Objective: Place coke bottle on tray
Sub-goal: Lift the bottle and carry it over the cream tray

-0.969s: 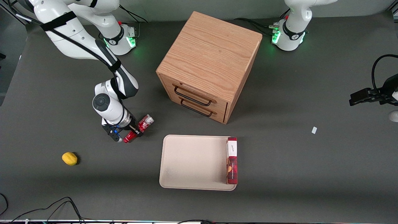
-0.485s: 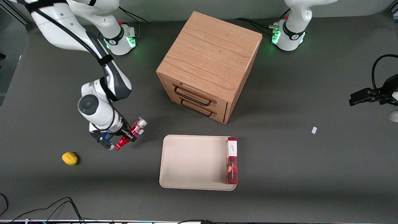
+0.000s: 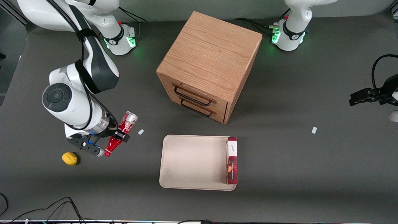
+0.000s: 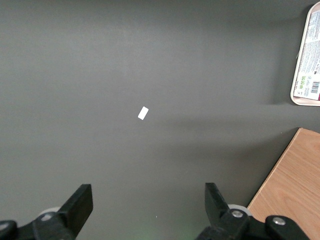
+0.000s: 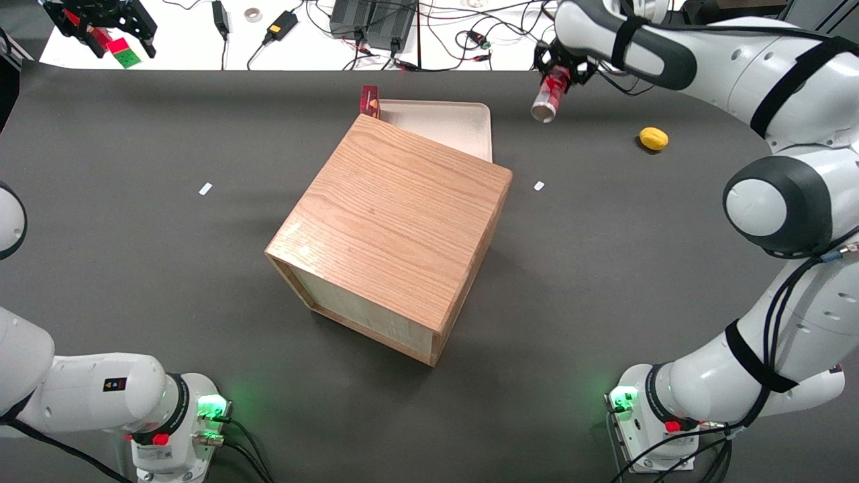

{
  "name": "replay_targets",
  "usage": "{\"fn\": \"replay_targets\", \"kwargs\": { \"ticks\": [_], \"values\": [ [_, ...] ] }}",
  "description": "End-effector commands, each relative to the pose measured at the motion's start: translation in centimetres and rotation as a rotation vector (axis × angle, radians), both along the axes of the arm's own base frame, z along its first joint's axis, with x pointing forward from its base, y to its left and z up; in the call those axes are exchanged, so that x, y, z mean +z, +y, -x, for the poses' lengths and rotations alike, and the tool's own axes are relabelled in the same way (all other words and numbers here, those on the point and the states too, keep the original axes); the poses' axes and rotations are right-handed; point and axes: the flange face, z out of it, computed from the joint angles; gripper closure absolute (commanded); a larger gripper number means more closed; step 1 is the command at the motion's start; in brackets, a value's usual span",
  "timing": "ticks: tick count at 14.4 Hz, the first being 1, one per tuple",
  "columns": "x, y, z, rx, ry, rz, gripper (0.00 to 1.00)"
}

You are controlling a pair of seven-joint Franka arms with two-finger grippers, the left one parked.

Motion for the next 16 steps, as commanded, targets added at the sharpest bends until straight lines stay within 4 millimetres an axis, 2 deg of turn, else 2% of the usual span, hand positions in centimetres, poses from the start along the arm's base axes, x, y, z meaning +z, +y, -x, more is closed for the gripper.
{"fn": "replay_targets", "kwargs": {
  "ticks": [1,3,6,8,12,14,16],
  "values": [
    [1.4,4.9,-2.3,0.209,-0.051,0.003,0.92],
    [-0.3,8.2,-3.9,0.296,-0.088,0.006,0.92],
    [-5.6,9.5,-7.0,0.331,-0.165,-0.006,0.92],
    [-9.7,10.2,-8.1,0.348,-0.202,-0.026,0.92],
    [-18.1,10.9,-8.8,0.360,-0.215,-0.055,0.91],
    [-20.8,11.1,-8.6,0.353,-0.192,-0.058,0.90],
    [-23.4,12.1,-8.0,0.336,-0.174,-0.072,0.84]
  ]
}}
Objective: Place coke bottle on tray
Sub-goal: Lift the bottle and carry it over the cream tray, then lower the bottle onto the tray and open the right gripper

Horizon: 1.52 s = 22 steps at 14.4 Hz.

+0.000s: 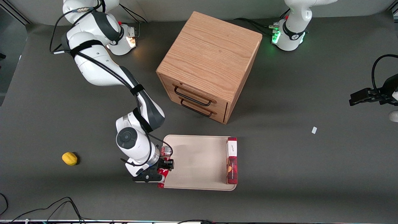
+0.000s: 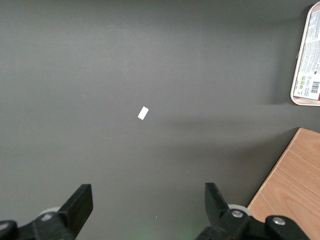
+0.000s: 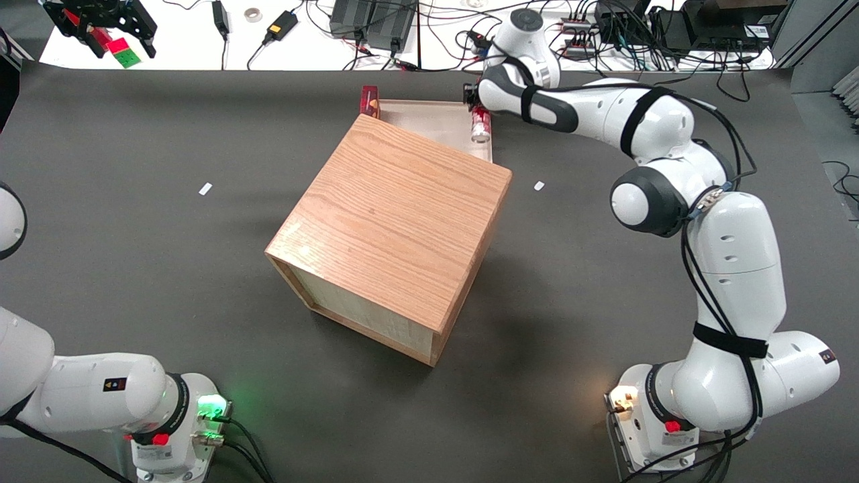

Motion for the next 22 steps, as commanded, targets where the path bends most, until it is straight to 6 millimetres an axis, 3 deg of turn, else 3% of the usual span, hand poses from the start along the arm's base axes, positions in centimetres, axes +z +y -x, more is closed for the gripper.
{"fn": "replay_targets", "kwargs": {
  "ticks": [1,3,8,9,10,12,18,20,22],
  "values": [
    [-2.0,1.4,0.0,-0.036,-0.008,-0.020,0.80],
    [-2.8,1.5,0.2,-0.072,0.014,-0.047,0.75],
    [-4.4,1.1,0.3,-0.073,0.023,-0.045,0.45],
    [-4.8,1.1,0.3,-0.078,0.018,-0.050,0.32],
    [-5.5,1.2,0.4,-0.082,0.023,-0.049,0.28],
    [-5.9,1.2,0.6,-0.081,0.025,-0.049,0.00],
    [-5.0,1.0,0.4,-0.082,0.015,-0.049,0.00],
    [-2.9,1.2,0.1,-0.078,-0.009,-0.053,0.00],
    [0.5,0.5,-0.5,-0.080,-0.028,-0.048,0.00]
  ]
}}
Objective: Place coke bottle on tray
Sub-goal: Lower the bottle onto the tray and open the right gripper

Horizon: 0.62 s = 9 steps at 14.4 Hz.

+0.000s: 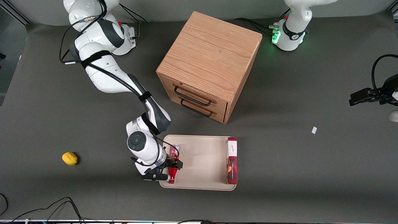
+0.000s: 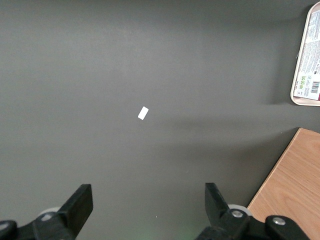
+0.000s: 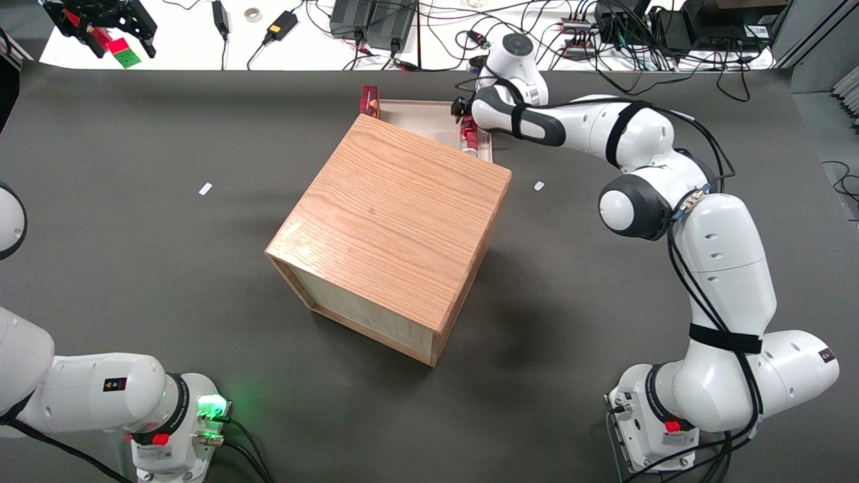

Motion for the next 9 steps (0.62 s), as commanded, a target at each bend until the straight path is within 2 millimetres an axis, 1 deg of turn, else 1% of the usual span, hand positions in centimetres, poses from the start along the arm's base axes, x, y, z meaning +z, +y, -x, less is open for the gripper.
{"fn": "replay_targets", "kwargs": {
  "ticks": [1,3,4,6,7,8,9],
  "values": [
    [5.6,-0.6,-0.3,-0.005,-0.015,0.014,0.00],
    [9.7,-1.7,-0.3,0.015,-0.018,0.040,0.00],
    [11.6,-3.0,-0.4,0.024,-0.016,0.053,0.00],
    [15.1,-5.7,0.3,0.049,0.009,0.080,0.00],
    [17.4,-6.6,1.4,0.066,0.036,0.104,0.00],
    [19.1,-8.1,2.6,0.068,0.070,0.133,0.00],
    [20.5,-10.2,3.9,0.074,0.096,0.157,0.00]
  ]
}}
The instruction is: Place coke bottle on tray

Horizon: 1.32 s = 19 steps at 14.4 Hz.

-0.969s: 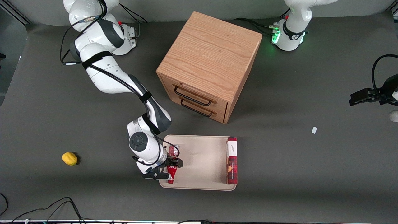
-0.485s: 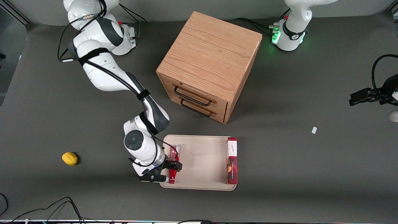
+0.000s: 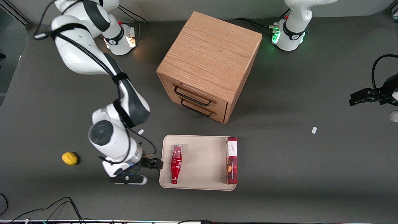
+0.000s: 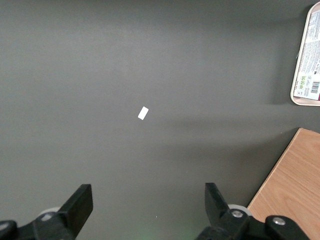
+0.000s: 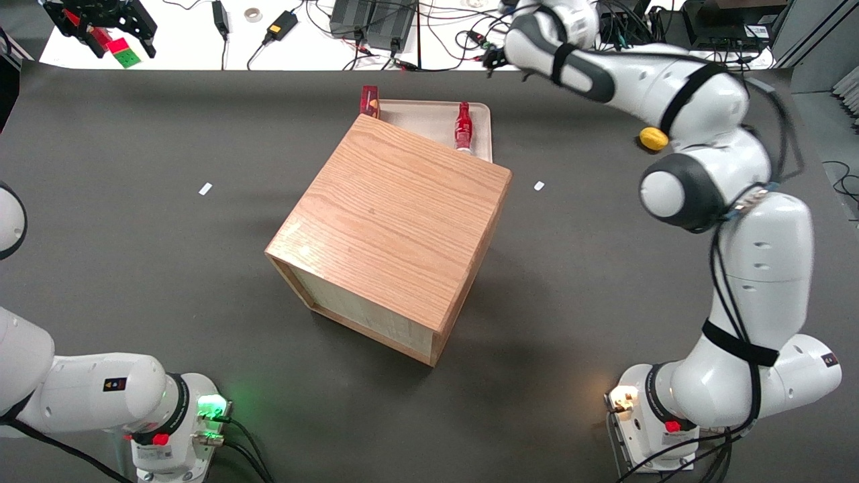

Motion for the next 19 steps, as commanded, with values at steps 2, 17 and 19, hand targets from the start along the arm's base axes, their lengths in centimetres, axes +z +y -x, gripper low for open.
{"fn": "replay_targets", "kwargs": {
  "ticks": [2,17,19],
  "values": [
    [5.2,-7.7,6.7,0.096,0.108,0.062,0.00],
    [19.6,-23.2,27.1,-0.033,0.148,0.030,0.00],
    [20.6,-23.1,26.0,-0.033,0.148,0.034,0.00]
  ]
}}
